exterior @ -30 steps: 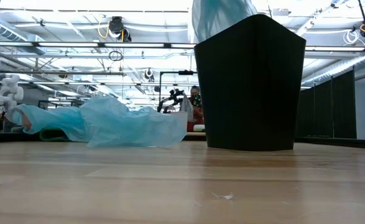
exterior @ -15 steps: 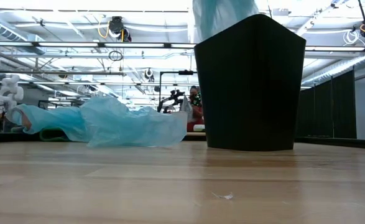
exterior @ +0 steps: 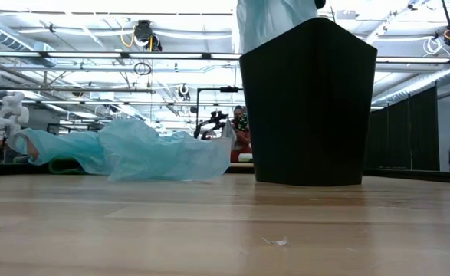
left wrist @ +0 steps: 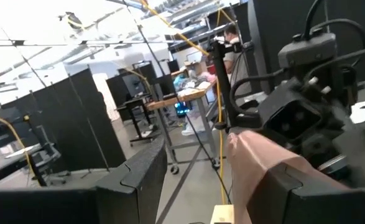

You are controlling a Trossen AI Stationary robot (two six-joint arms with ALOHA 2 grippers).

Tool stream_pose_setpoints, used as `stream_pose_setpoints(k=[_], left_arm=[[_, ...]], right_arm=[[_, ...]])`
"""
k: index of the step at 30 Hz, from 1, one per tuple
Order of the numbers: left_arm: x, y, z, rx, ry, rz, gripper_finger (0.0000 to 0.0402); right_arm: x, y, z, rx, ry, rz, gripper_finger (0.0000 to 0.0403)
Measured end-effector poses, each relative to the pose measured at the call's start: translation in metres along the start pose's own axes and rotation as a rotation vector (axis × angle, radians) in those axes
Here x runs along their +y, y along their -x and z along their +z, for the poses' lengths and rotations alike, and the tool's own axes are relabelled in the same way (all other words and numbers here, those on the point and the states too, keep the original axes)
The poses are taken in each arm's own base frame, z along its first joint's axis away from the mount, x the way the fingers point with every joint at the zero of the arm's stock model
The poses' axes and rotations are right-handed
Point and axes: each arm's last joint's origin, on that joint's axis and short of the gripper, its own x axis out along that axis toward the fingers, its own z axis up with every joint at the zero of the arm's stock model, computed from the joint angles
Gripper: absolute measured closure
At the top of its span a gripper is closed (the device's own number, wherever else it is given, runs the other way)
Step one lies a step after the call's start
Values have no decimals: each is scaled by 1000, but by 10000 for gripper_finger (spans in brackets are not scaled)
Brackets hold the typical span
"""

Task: Place trash/remove bag and relplace
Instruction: Remove the blue trash bag from the trash bin

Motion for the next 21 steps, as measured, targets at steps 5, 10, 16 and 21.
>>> stream_pose_setpoints(k=[5, 10, 16, 21], left_arm=[[0, -1, -2, 13, -1, 17, 217], [3, 0, -1, 12, 24, 46, 217], [2, -1, -4, 37, 77, 62, 217], [2, -1, -3, 38, 78, 61, 217]], right_arm=[[6, 1, 2, 45, 9, 143, 236], [9, 15, 9, 68, 43, 261, 190], [6, 47, 23, -21, 178, 228, 158], [0, 73, 23, -28, 314, 110, 147]])
